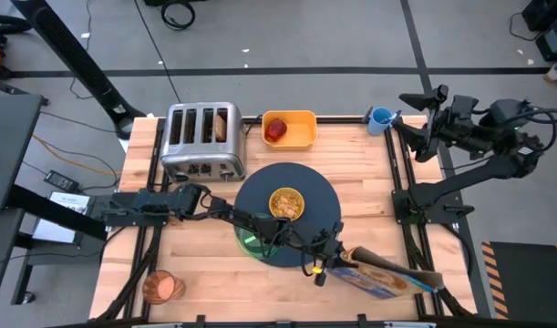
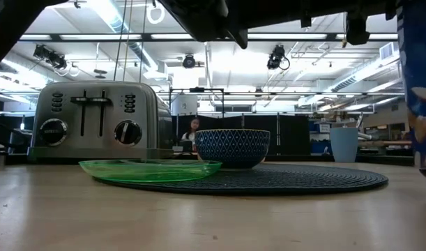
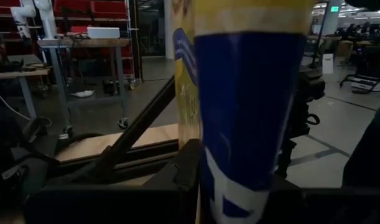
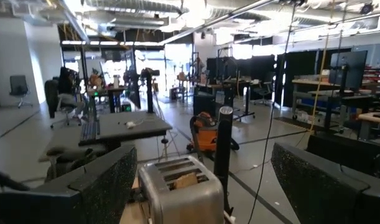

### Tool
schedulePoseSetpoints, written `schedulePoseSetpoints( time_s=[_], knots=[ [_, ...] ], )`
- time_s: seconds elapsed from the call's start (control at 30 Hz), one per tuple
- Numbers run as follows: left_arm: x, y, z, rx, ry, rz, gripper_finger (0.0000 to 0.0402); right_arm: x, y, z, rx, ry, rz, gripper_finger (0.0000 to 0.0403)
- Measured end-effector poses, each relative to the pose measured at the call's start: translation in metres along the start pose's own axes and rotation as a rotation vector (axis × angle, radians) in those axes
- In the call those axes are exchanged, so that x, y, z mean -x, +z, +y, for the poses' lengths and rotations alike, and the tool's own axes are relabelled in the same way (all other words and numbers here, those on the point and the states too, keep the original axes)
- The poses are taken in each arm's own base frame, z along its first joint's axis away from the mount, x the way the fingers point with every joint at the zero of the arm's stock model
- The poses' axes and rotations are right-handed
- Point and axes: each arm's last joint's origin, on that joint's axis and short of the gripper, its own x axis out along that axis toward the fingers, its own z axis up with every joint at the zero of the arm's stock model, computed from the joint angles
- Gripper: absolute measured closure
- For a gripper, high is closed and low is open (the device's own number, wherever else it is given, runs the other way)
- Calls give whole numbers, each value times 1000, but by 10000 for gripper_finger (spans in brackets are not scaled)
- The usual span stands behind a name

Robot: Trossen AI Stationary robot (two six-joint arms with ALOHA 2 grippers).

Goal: Arrange a breakfast setting
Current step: Pour the cereal from the blue cereal box into the yellow bowl

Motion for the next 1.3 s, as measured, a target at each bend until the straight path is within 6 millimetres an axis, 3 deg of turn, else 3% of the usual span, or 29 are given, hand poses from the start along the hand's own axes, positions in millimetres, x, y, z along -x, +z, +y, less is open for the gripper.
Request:
schedulePoseSetpoints(
  time_s=[0.3,0.63,0.83,0.97,1.3],
  knots=[
    [0,-3,1,27,30,30,328,-15,-15,12,-41,92,132,29],
    [2,13,0,90,31,13,215,-45,-39,43,-104,237,339,30],
    [4,18,-9,111,22,99,162,-62,-60,62,-83,360,519,30],
    [5,25,-14,114,18,107,147,-69,-68,72,-69,486,583,30],
    [7,17,-14,145,44,188,145,-98,-95,103,19,778,674,30]
  ],
)
